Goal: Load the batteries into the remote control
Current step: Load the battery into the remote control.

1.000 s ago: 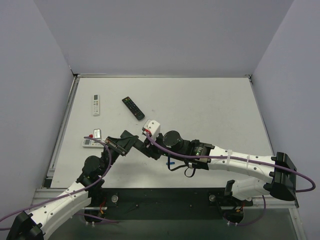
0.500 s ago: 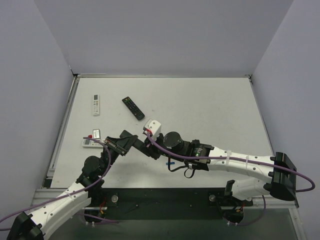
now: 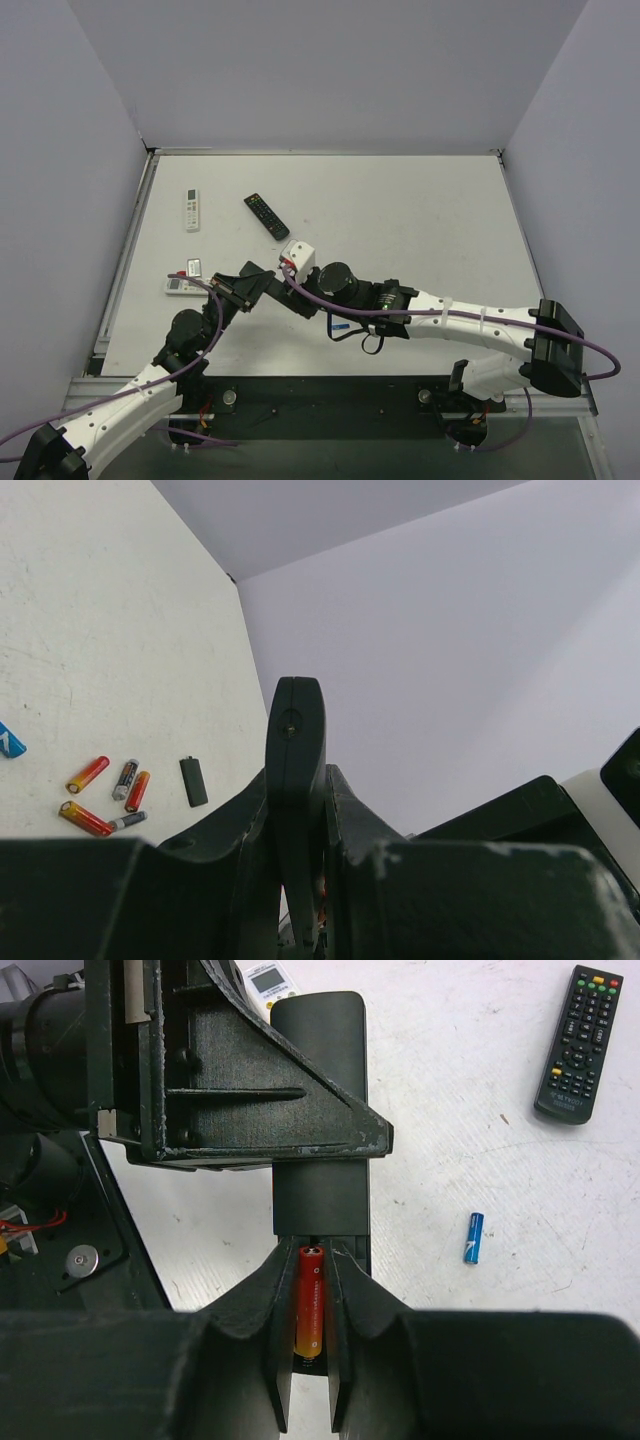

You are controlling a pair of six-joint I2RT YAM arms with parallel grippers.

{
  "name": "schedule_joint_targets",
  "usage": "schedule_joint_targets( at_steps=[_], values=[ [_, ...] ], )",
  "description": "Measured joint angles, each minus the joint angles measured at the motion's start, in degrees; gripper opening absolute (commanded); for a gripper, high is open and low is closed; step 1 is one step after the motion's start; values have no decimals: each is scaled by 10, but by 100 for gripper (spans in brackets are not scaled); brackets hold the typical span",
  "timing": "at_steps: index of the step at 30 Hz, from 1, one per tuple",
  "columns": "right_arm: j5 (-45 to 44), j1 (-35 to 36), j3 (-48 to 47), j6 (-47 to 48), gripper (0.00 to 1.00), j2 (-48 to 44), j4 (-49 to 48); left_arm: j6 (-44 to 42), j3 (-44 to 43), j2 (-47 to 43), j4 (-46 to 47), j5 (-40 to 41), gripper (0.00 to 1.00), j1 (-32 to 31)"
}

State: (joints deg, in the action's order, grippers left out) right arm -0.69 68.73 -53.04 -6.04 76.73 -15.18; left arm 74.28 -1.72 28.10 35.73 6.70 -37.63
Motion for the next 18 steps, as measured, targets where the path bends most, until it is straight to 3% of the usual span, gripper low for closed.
schedule_joint_targets(
  at_steps=[18],
  values=[
    [13,0,-12,1,15,15,2,3,0,2,-3,4,0,1]
  ],
)
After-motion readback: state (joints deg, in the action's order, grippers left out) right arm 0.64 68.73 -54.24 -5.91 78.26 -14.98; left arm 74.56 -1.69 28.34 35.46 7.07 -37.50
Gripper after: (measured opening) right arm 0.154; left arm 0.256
